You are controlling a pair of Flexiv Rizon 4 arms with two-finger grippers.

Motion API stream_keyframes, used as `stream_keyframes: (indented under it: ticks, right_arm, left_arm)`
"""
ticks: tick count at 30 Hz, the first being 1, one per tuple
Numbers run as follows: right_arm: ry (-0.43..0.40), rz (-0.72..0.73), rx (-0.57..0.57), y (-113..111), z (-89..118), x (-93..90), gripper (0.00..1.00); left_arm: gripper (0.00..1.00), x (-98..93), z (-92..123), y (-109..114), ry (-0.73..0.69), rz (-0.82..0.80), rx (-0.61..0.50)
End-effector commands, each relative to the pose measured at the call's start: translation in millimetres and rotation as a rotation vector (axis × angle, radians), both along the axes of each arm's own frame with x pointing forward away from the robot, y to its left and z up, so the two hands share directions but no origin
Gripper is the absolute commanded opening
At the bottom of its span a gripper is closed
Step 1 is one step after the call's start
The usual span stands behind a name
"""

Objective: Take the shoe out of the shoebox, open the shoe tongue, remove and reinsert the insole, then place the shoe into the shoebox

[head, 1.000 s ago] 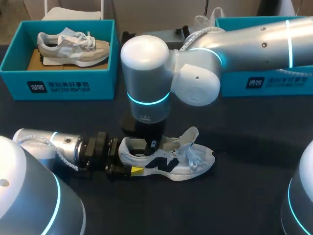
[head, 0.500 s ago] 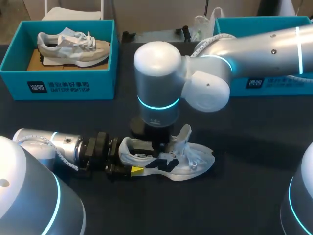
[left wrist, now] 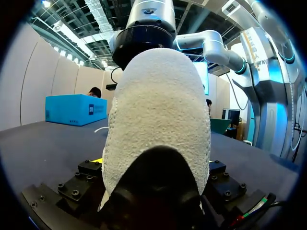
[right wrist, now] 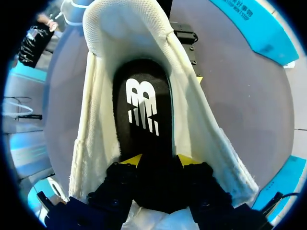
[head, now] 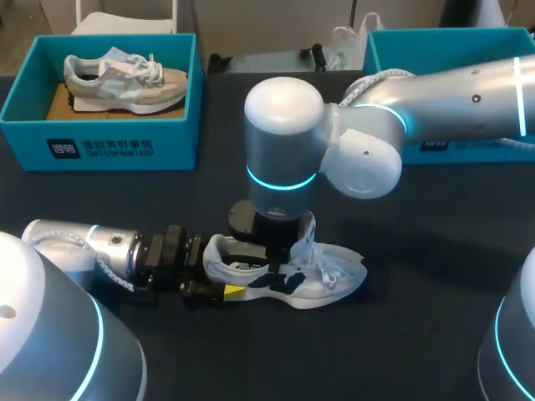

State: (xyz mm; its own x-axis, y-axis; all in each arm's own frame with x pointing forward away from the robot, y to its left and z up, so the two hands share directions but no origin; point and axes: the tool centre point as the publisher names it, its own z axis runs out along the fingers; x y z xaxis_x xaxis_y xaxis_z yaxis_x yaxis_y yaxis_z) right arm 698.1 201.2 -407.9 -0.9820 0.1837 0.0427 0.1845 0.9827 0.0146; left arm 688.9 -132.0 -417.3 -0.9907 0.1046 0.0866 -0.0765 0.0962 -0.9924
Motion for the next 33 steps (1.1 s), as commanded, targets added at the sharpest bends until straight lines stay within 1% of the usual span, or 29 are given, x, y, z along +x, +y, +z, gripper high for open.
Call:
stream_keyframes:
  ticks: [1,9,13,17,20,21,22,23,24,26,28,31,33]
  right_arm:
    - [0.055,0.014,-0.005,9.6,-20.4,1.1,0.42]
    - [0.135,0.002,0.005,9.5,-40.5,-29.7,0.42]
    - [0.147,-0.010,0.008,9.6,-42.8,-43.2,0.37]
    - [0.158,-0.021,0.004,9.7,-43.5,-48.8,0.34]
    - [0.164,-0.020,0.012,10.0,-44.2,-49.5,0.33]
    - [0.173,-0.019,0.016,10.4,-45.0,-49.3,0.30]
    - [0.179,-0.018,0.019,10.8,-46.0,-48.6,0.20]
    - [0.191,-0.011,0.024,11.0,-47.1,-47.9,0.05]
    - [0.211,-0.013,0.021,11.5,-47.7,-47.2,0.00]
    - [0.217,-0.004,0.029,12.2,-47.8,-46.8,0.00]
    - [0.230,-0.003,0.031,12.0,-43.2,-48.0,0.00]
    - [0.241,0.010,0.033,10.4,-33.5,-50.9,0.00]
    - [0.233,0.015,0.050,8.2,-25.7,-53.5,0.00]
  left_arm:
    - [0.00,-0.3,0.7,-0.2,0.000,0.002,0.000]
    - [0.00,-0.3,0.7,-0.2,0.000,0.002,0.000]
    - [0.00,-0.3,0.7,-0.2,0.000,0.002,0.000]
    - [0.00,-0.3,0.7,-0.2,0.000,0.002,0.000]
    - [0.00,-0.3,0.7,-0.2,0.000,0.002,0.000]
    - [0.00,-0.3,0.7,-0.2,0.000,0.002,0.000]
    - [0.00,-0.3,0.7,-0.2,0.000,0.002,0.000]
    - [0.00,-0.3,0.7,-0.2,0.000,0.002,0.000]
    - [0.00,-0.3,0.7,-0.2,0.000,0.002,0.000]
    - [0.00,-0.3,0.7,-0.2,0.000,0.002,0.000]
    - [0.00,-0.3,0.7,-0.2,0.000,0.002,0.000]
    - [0.00,-0.3,0.7,-0.2,0.000,0.002,0.000]
    - [0.00,-0.3,0.7,-0.2,0.000,0.002,0.000]
